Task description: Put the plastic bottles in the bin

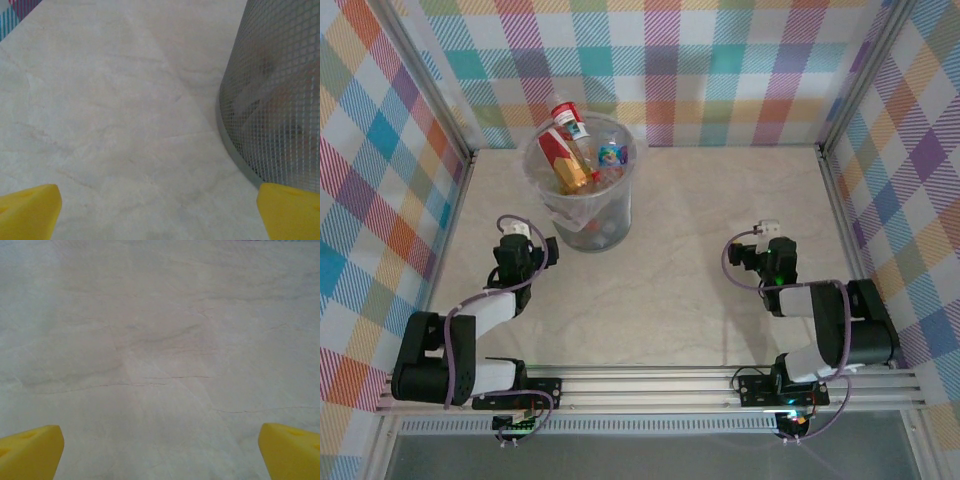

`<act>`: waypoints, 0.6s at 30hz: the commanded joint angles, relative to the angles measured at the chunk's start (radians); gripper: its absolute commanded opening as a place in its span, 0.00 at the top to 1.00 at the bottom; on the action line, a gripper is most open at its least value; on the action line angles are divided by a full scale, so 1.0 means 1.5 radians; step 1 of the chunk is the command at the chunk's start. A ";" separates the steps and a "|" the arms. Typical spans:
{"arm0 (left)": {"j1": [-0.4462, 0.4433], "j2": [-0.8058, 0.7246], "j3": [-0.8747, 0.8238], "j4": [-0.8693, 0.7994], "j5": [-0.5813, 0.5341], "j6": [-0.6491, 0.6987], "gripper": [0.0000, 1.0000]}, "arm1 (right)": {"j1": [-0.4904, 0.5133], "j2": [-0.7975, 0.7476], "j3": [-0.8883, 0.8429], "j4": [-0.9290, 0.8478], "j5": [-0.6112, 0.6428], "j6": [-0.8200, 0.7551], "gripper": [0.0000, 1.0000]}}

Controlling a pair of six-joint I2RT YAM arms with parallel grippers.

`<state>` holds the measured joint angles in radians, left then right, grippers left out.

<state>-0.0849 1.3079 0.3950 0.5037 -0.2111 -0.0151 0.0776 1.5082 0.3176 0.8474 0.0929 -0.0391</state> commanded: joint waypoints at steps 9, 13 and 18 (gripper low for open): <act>0.000 0.166 -0.026 0.285 0.081 0.047 0.00 | -0.041 0.017 0.054 0.004 -0.023 0.043 0.00; 0.009 0.172 0.023 0.191 0.089 0.037 0.00 | -0.041 0.017 0.058 -0.003 -0.037 0.038 0.00; 0.018 0.170 0.019 0.194 0.107 0.032 0.00 | -0.041 0.017 0.058 -0.004 -0.038 0.038 0.00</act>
<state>-0.0662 1.5631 0.4088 0.7864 -0.0811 0.0391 0.0158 1.5398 0.3859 0.8295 0.0589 0.0109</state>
